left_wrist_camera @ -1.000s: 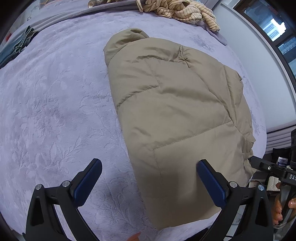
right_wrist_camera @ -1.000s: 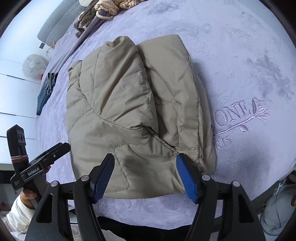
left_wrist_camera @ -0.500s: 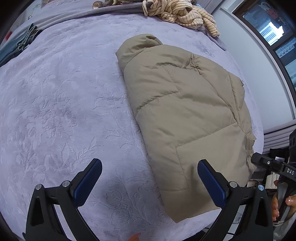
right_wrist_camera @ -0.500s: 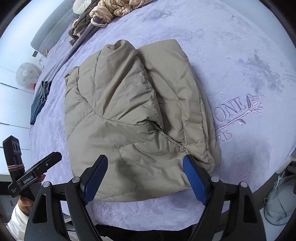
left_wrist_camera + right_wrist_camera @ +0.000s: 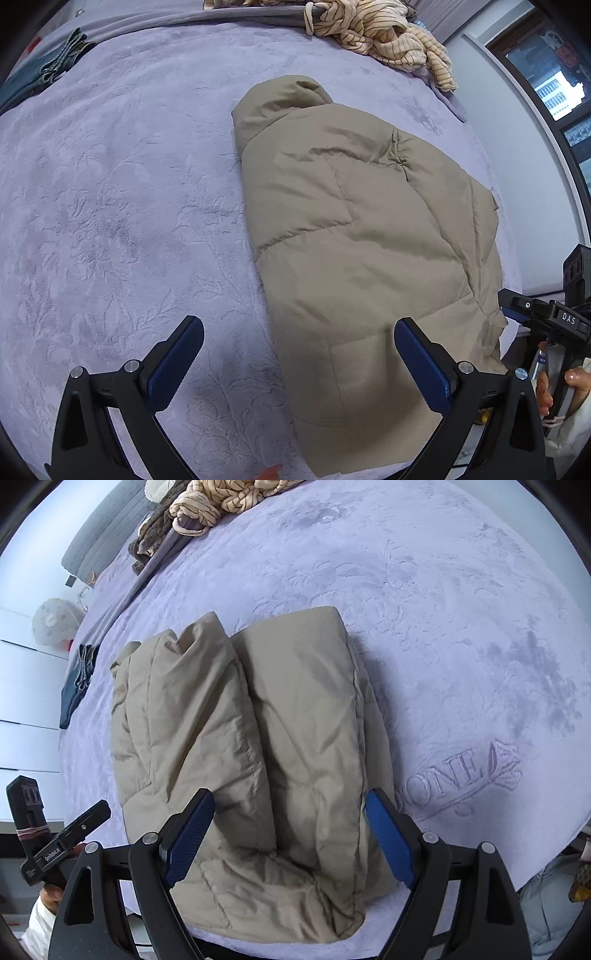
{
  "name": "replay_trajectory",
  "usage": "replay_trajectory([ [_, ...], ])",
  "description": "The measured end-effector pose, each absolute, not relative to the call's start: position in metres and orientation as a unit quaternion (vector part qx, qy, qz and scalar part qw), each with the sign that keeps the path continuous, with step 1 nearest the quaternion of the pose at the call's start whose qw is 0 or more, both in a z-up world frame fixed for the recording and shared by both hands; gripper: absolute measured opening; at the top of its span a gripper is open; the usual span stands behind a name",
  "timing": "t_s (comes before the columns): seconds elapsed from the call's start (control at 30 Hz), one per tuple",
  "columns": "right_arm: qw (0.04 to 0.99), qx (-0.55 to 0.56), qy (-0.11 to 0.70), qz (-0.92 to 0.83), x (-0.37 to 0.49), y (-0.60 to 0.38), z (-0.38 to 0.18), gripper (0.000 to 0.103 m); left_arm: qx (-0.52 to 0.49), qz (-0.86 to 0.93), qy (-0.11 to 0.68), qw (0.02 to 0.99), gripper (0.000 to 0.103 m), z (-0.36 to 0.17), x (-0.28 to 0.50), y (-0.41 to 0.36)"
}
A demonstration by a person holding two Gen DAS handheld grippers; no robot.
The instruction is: Fold large clothes
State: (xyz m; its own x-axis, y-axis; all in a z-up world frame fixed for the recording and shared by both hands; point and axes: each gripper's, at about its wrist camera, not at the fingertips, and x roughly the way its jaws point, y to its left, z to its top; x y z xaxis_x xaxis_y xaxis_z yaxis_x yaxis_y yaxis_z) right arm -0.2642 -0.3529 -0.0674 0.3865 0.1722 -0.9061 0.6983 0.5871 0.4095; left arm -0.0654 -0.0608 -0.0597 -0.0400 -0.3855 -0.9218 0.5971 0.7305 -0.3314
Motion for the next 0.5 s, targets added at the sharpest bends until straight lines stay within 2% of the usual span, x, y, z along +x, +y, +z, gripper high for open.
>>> replay_trajectory([
  [0.33, 0.702, 0.52, 0.477, -0.099, -0.267, -0.405, -0.12, 0.089, 0.043, -0.359, 0.654, 0.664, 0.103, -0.084, -0.06, -0.08],
  [0.37, 0.7, 0.526, 0.473, -0.094, -0.268, -0.409, -0.126, 0.093, 0.04, -0.361, 0.656, 0.661, 0.103, -0.085, -0.059, -0.082],
  [0.4, 0.698, 0.533, 0.47, -0.089, -0.268, -0.411, -0.131, 0.102, 0.035, -0.363, 0.659, 0.658, 0.103, -0.087, -0.059, -0.083],
  [0.5, 0.688, 0.558, 0.458, -0.073, -0.266, -0.42, -0.145, 0.103, 0.021, -0.37, 0.667, 0.646, 0.103, -0.092, -0.058, -0.087],
])
